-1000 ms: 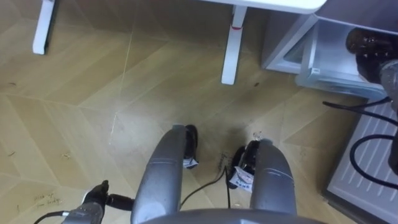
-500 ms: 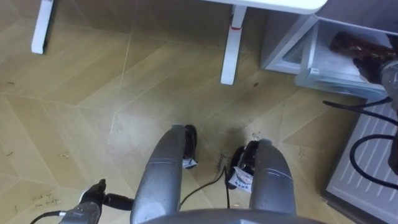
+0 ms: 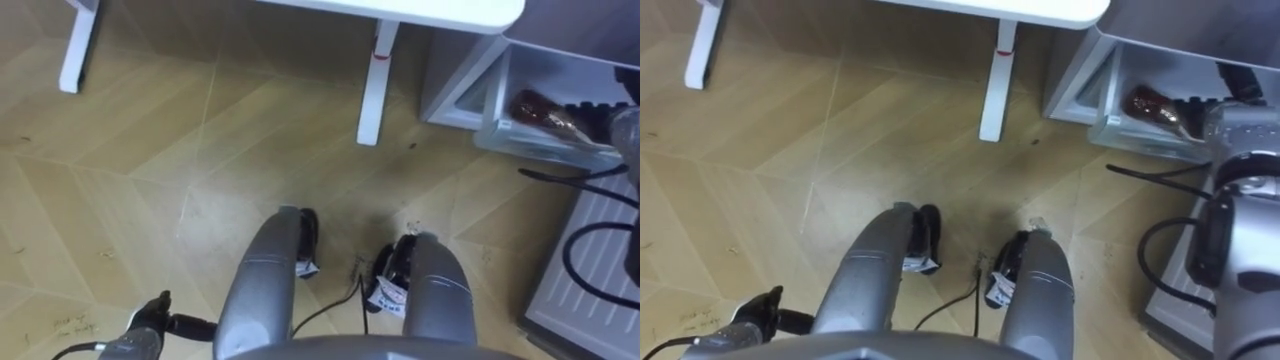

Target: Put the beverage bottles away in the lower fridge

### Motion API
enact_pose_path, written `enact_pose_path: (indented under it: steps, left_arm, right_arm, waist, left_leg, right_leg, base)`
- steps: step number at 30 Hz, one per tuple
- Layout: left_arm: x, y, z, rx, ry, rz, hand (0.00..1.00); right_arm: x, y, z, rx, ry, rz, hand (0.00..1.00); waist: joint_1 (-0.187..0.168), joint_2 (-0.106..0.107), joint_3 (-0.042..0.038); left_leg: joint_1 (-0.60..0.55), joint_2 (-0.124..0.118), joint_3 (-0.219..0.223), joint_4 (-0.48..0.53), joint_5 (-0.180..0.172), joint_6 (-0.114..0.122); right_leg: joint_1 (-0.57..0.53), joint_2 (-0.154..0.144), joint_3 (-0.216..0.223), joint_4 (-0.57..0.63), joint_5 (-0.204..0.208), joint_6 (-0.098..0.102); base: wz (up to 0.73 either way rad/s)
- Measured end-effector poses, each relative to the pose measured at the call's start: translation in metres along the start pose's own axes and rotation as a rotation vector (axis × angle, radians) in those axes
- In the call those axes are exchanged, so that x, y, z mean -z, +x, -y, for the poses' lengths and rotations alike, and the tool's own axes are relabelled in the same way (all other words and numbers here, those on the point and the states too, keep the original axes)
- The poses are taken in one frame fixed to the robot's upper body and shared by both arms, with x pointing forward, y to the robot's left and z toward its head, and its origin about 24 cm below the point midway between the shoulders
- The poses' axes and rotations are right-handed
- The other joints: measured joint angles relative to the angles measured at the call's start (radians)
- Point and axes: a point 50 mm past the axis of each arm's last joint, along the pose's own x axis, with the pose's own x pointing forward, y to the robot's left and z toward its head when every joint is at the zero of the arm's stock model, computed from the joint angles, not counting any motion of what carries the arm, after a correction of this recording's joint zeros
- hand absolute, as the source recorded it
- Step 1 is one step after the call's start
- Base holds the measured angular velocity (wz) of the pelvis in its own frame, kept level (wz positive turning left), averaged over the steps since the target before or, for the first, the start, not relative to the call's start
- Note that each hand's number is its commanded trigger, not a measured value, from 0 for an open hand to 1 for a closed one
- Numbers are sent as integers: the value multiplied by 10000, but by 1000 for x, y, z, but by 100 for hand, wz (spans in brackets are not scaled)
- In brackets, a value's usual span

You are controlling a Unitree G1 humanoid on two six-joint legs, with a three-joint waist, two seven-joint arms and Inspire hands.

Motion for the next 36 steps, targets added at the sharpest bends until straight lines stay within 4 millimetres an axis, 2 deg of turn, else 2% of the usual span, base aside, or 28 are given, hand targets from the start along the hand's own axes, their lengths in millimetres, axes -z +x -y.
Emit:
enact_pose_path:
  steps: [4, 11, 14, 17, 20, 21, 23, 25, 28, 31, 36]
  left_arm:
    - [3, 0, -1, 53, -123, -95, 0]
    - [3, 0, -3, 102, -189, -80, 0]
    - [4, 0, -3, 163, -81, -101, 0]
    - [12, -2, -7, 161, -436, -295, 0]
    - [20, -3, -11, 49, -679, -503, 0]
    - [26, -4, -11, 105, -694, -653, 0]
    - [33, -5, -11, 156, -696, -844, 0]
    - [37, -6, -13, 102, -675, -950, 0]
    - [39, -7, -12, 297, -660, -967, 0]
    - [38, -7, -11, 351, -660, -906, 0]
    - [40, -7, -11, 320, -638, -1007, 0]
  right_arm:
    - [1, 2, 16, 471, -100, -113, 0]
    - [0, 4, 39, 878, -437, -229, 0]
    - [-4, 5, 61, 825, -909, -116, 0]
    - [-8, 5, 80, 799, -1682, -63, 0]
    - [-15, 1, 111, 845, -2537, 8, 0]
    - [-17, -1, 123, 850, -2815, -22, 0]
    - [-19, -4, 140, 743, -3733, -127, 0]
    - [-22, -12, 169, 785, -5153, -470, 0]
    - [-14, -20, 195, 659, -6671, -1272, 0]
    - [-5, -32, 222, 482, -7788, -2267, 0]
    - [11, -47, 257, 783, -8511, -3545, 0]
  waist:
    - [67, 26, -16]
    - [-90, 18, -15]
    - [-122, 18, -16]
    - [-256, 6, -67]
    - [-330, -27, -152]
    - [-340, -43, -241]
    - [-368, -55, -382]
    - [-559, -143, -434]
    - [-620, -208, -451]
    - [-749, -253, -456]
    - [-837, -134, -413]
  left_leg:
    - [621, 50, 13, -405, -3, -3]
    - [1425, -91, 21, -1011, 0, 4]
    - [1840, -103, 18, -1235, 0, 7]
    - [2369, -53, 39, -1606, 1, 7]
    - [3098, 20, 221, -1930, 1, 7]
    - [3480, 97, 388, -2181, 1, 7]
    - [4012, 196, 386, -2542, 1, 5]
    - [4745, 220, 361, -2992, 27, -40]
    - [5448, 387, 500, -3347, 8, -103]
    - [5823, 416, 530, -3653, 0, -131]
    - [6192, 406, 567, -4005, -2, -125]
  right_leg:
    - [665, 130, -58, -562, 107, 75]
    - [1552, 76, -204, -1278, 176, 213]
    - [2103, 87, -396, -1665, 191, 262]
    - [2704, 191, -479, -2201, 264, 343]
    - [3585, 317, -602, -2836, 364, 407]
    - [3911, 406, -581, -3176, 444, 439]
    - [4483, 626, -569, -3800, 684, 429]
    - [5369, 802, -703, -4551, 860, 459]
    - [6140, 1068, -587, -5364, 1181, 459]
    - [6581, 1208, -553, -5898, 1368, 510]
    - [7137, 1336, -570, -6680, 1738, 595]
  base:
    - [-4]
    - [4]
    - [13]
    - [2]
    - [-3]
    - [-15]
    - [-21]
    - [1]
    - [-21]
    - [-9]
    - [-5]
